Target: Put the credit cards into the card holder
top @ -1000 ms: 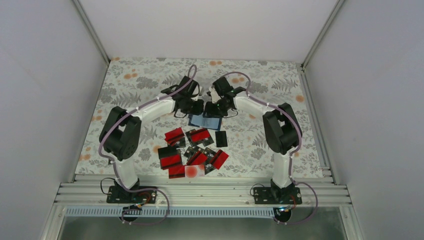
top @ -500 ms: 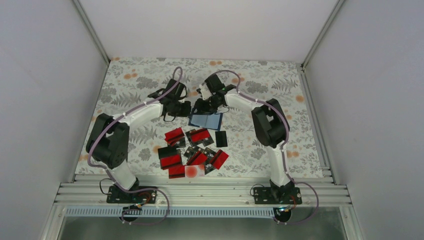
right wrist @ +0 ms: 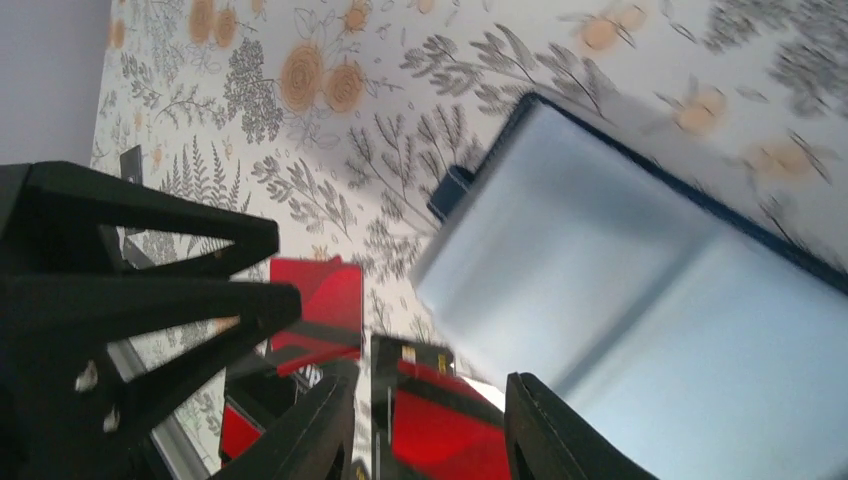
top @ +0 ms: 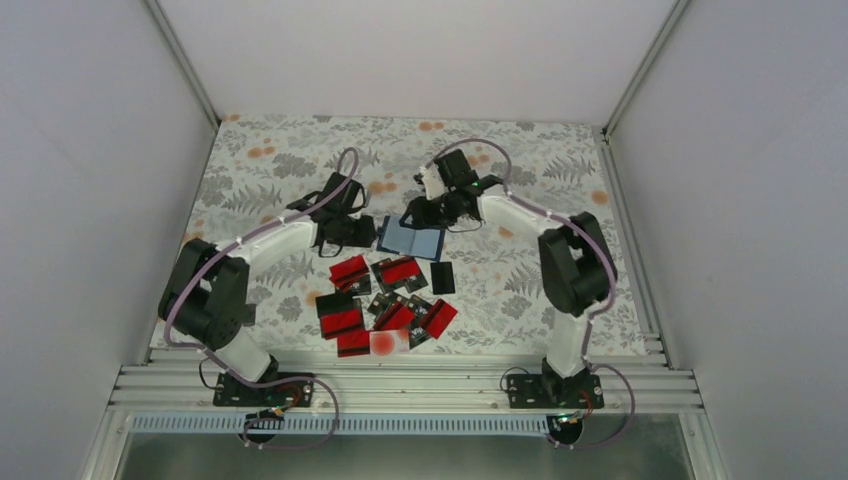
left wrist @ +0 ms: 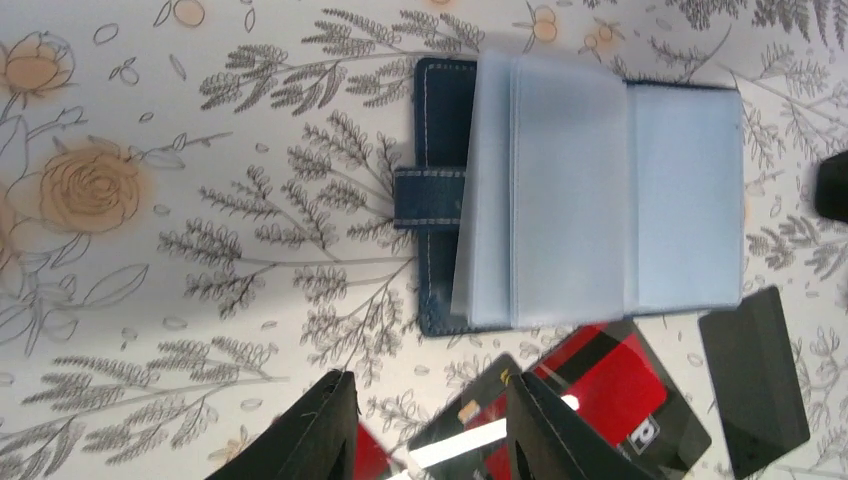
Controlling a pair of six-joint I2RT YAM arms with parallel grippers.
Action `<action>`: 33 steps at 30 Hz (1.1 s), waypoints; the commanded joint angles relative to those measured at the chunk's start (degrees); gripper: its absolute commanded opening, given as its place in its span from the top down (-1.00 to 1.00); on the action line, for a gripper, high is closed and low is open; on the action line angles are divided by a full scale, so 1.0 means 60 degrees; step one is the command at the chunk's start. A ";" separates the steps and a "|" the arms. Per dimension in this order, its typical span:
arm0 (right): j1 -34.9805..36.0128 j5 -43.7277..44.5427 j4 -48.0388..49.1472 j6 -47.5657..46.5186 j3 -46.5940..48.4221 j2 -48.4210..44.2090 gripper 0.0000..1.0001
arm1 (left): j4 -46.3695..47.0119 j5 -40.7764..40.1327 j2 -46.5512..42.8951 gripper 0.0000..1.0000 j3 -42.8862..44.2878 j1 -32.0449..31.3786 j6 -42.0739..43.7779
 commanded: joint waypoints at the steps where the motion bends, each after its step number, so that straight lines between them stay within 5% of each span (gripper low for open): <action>1: -0.0070 0.0480 0.0477 -0.0246 -0.1407 -0.1412 0.17 | -0.0453 -0.0174 -0.0808 0.21 -0.0480 -0.0071 0.0176; 20: -0.0002 0.0034 0.0958 0.1729 -0.7360 -0.5665 -0.08 | -0.0470 0.0403 -0.2915 0.08 -0.2448 -0.3094 -0.0332; 28: 0.1101 -0.0829 0.1925 0.1499 -0.7366 -0.5789 -0.08 | -0.1916 -0.0185 -0.4183 -0.12 -0.3277 -0.4260 -0.2456; 33: 0.2302 -0.1048 0.2376 0.1200 -0.6689 -0.4729 -0.08 | -0.2137 -0.0666 -0.4818 -0.08 -0.3876 -0.5236 -0.3702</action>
